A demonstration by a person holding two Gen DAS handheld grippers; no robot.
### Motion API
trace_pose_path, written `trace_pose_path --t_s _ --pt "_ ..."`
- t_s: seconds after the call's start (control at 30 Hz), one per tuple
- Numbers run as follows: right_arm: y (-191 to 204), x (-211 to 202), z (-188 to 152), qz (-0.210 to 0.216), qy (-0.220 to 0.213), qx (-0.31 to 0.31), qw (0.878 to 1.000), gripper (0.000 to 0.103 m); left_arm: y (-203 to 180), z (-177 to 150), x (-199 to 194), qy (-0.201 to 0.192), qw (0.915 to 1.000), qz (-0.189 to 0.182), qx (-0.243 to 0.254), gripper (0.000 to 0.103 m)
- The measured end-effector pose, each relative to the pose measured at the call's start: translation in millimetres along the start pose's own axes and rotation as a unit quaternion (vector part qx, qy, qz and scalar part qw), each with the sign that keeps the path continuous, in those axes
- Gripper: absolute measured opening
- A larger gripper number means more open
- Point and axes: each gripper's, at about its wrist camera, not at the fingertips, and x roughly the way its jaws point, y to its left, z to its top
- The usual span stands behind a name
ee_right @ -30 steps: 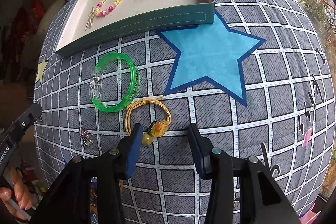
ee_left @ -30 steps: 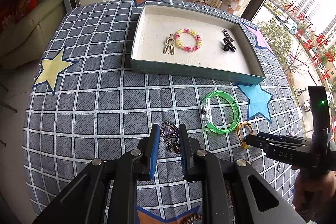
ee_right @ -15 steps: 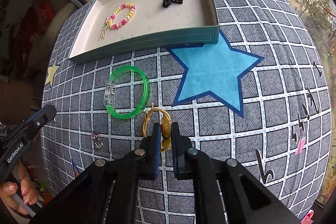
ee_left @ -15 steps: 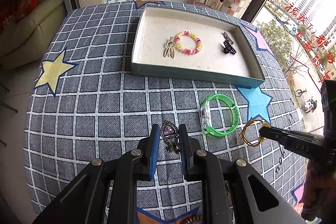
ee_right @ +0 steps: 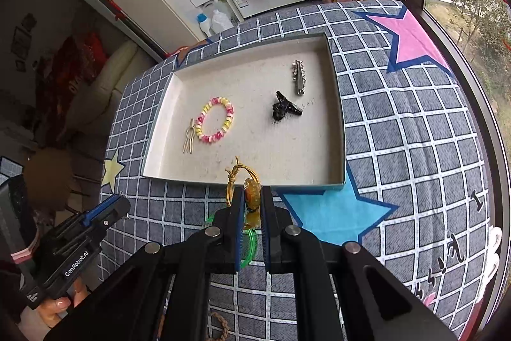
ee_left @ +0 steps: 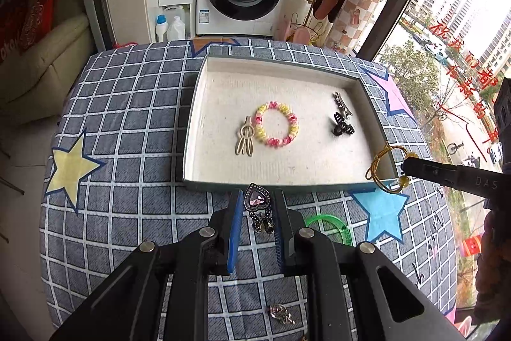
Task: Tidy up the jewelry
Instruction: 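Carry the earring with the left tool while the right tool carries the yellow hair tie into the tray, then open both tools to release the earring and hair tie in the tray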
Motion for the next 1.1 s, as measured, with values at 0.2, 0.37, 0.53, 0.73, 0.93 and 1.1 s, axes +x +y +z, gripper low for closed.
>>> trace_pose_path --t_s 0.2,0.37,0.53,0.73,0.93,1.1 --pt "0 30 31 0.006 0.009 -0.004 1.0 0.01 -5 28 31 0.0 0.9999 0.01 0.006 0.031" --pt "-14 58 43 0.004 0.032 0.009 0.999 0.01 -7 38 62 0.016 0.9994 0.028 0.014 0.031" --pt "-28 84 50 -0.007 0.055 0.018 0.998 0.01 -12 41 90 0.036 0.9978 0.047 0.03 0.031" --pt "-40 102 57 -0.029 0.064 0.016 0.997 0.01 -11 42 114 0.053 0.9958 0.067 0.032 0.031" --pt "-46 108 64 -0.055 0.064 0.003 0.996 0.011 -12 40 126 0.057 0.9937 0.088 0.039 0.031" --pt "-43 107 65 -0.067 0.062 -0.013 0.996 0.011 -17 43 129 0.059 0.9908 0.109 0.055 0.048"
